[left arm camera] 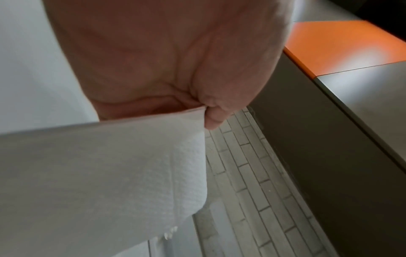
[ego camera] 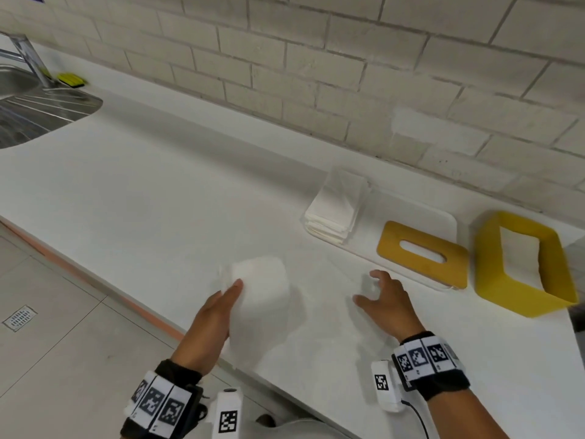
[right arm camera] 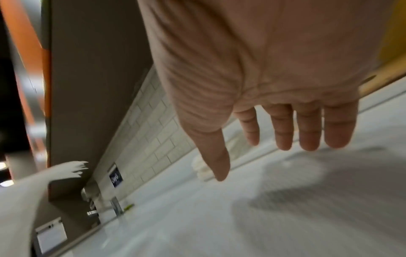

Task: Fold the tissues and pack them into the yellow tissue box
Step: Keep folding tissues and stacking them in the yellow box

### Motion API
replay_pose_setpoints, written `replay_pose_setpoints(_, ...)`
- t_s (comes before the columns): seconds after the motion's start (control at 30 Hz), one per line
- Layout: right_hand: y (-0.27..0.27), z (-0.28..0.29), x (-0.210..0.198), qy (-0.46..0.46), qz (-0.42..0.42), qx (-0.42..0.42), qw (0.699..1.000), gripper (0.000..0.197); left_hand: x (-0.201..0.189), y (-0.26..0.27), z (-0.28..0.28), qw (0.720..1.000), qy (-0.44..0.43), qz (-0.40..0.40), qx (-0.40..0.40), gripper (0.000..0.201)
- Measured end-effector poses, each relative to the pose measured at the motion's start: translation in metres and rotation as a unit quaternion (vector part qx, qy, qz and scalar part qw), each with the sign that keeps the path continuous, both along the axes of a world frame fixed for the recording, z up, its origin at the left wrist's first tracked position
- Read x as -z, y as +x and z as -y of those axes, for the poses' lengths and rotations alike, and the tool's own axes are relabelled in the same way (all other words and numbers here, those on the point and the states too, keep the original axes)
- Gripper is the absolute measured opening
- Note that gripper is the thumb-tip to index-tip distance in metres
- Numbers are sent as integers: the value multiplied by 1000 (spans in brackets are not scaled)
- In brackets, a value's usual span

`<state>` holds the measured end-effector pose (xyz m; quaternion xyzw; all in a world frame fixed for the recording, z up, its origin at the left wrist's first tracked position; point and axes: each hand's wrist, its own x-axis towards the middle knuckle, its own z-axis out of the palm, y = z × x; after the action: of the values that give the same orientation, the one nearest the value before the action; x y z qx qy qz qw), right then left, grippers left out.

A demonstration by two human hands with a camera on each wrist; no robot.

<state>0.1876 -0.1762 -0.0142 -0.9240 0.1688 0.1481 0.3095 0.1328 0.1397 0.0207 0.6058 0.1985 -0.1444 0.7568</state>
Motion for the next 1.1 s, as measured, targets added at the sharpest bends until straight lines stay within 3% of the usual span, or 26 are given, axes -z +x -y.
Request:
replay_pose_setpoints(0.13, -1, -3, 12, -144, -63, -43, 987, 81, 12, -8, -26, 998, 5, -6, -62, 41)
replay_pose_setpoints(0.27, 3, -3, 10, -103, -97, -23, 990, 64, 10, -15, -36, 996, 9, -6, -84, 34)
replay_pose_setpoints(0.37, 5, 5, 6, -32, -98, -9, 995, 57, 10, -17, -38, 996, 16, -11, -84, 33)
replay_pose_setpoints(0.47, 6, 18, -3, 96, -19, 81, 992, 55, 8, -18, -38, 996, 13, -16, -88, 34)
replay_pose_setpoints(0.57, 8, 31, -15, 201, 68, 155, 965, 43, 7, -17, -34, 996, 11, -20, -83, 35)
replay_pose_setpoints(0.73, -2, 41, -35, 315, 121, 189, 922, 33, 4, -12, -21, 998, 15, -16, -52, 36)
replay_pose_setpoints(0.87, -17, 26, -59, 402, 149, 157, 890, 21, -1, -8, -4, 999, 3, -14, -30, 35)
replay_pose_setpoints(1.0, -33, -5, -77, 455, 160, 57, 874, 37, -5, -5, 20, 999, -34, -29, -2, 38)
replay_pose_setpoints(1.1, -48, -32, -87, 456, 136, -37, 879, 44, -14, -3, 41, 996, -77, -39, 28, 39)
